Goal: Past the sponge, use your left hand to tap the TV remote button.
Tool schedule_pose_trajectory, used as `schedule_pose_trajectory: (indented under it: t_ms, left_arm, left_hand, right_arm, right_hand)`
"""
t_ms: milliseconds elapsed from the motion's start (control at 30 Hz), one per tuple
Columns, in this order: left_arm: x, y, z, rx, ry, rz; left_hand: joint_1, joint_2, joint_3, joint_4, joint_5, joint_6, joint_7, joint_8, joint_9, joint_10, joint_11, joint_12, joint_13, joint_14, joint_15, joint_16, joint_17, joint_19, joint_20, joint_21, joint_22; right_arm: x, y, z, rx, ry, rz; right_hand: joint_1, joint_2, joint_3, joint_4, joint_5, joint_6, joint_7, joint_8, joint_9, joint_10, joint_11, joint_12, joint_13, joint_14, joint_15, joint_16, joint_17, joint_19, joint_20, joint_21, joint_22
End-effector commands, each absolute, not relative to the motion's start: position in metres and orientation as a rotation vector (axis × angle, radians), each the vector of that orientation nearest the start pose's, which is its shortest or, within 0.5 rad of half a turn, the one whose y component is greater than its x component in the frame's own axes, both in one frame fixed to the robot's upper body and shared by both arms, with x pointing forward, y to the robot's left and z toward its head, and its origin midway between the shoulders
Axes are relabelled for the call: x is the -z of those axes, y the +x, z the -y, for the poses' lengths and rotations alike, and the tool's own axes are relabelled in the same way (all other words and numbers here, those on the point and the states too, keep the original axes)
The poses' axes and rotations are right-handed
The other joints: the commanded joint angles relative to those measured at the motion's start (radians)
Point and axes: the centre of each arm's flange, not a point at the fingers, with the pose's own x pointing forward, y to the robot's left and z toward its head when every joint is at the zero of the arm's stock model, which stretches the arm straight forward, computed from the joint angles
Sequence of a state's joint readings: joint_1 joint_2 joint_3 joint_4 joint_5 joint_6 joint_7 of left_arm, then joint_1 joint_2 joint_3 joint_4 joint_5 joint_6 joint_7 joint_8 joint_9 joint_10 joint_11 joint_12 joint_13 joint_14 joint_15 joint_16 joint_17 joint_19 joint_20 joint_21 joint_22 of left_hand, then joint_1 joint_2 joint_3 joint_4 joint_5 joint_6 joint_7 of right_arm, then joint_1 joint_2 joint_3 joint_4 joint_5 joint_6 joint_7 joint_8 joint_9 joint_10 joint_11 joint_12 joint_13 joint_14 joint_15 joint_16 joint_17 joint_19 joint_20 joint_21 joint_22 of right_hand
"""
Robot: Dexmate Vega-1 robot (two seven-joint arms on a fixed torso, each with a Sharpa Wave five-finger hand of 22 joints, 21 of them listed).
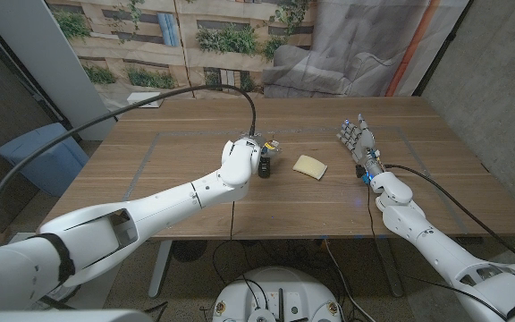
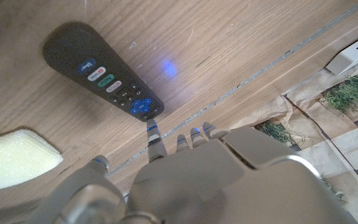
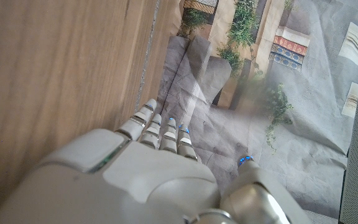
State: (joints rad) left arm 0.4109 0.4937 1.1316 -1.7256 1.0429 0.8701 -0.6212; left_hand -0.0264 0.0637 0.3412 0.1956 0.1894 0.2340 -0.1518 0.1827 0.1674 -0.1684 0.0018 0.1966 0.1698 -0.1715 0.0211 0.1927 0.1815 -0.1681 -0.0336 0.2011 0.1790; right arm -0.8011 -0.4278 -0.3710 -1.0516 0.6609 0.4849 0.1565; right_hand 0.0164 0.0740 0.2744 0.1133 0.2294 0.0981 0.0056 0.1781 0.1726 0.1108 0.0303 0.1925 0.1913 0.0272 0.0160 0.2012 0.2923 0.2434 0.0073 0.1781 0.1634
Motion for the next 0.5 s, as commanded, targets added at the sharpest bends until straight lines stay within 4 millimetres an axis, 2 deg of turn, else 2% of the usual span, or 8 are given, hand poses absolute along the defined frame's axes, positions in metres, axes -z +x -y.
schedule_pose_trajectory:
  t_ms: [33, 500]
  left_arm:
    - [-0.021, 0.604, -0.076, -0.059, 1.766, 0.158]
    - [-0.030, 0.590, -0.083, -0.095, 1.733, 0.198]
  left_hand:
    - [0.003, 0.112, -0.004, 0.002, 0.008, 0.009, -0.002, -0.005, 0.003, -0.163, 0.001, 0.005, 0.004, -0.238, -0.010, 0.004, 0.001, -0.220, -0.026, 0.009, 0.002]
    - [0.007, 0.115, -0.003, -0.002, 0.010, 0.011, -0.008, -0.004, 0.003, -0.143, -0.006, 0.009, 0.003, -0.216, -0.013, 0.007, -0.001, -0.197, -0.026, 0.015, 0.000]
  right_arm:
    - [0.064, 0.668, 0.302, -0.212, 0.075, 0.638]
    - [0.060, 0.668, 0.304, -0.212, 0.069, 0.648]
  right_hand:
    - [-0.004, 0.000, 0.002, 0.006, 0.007, 0.009, -0.004, 0.008, 0.003, 0.004, 0.004, 0.004, 0.001, -0.001, 0.000, 0.006, 0.001, -0.004, -0.003, 0.008, 0.003]
    - [-0.004, 0.000, 0.001, 0.008, 0.007, 0.010, -0.004, 0.009, 0.003, 0.003, 0.003, 0.003, 0.001, -0.001, 0.000, 0.007, -0.001, -0.004, -0.003, 0.008, 0.003]
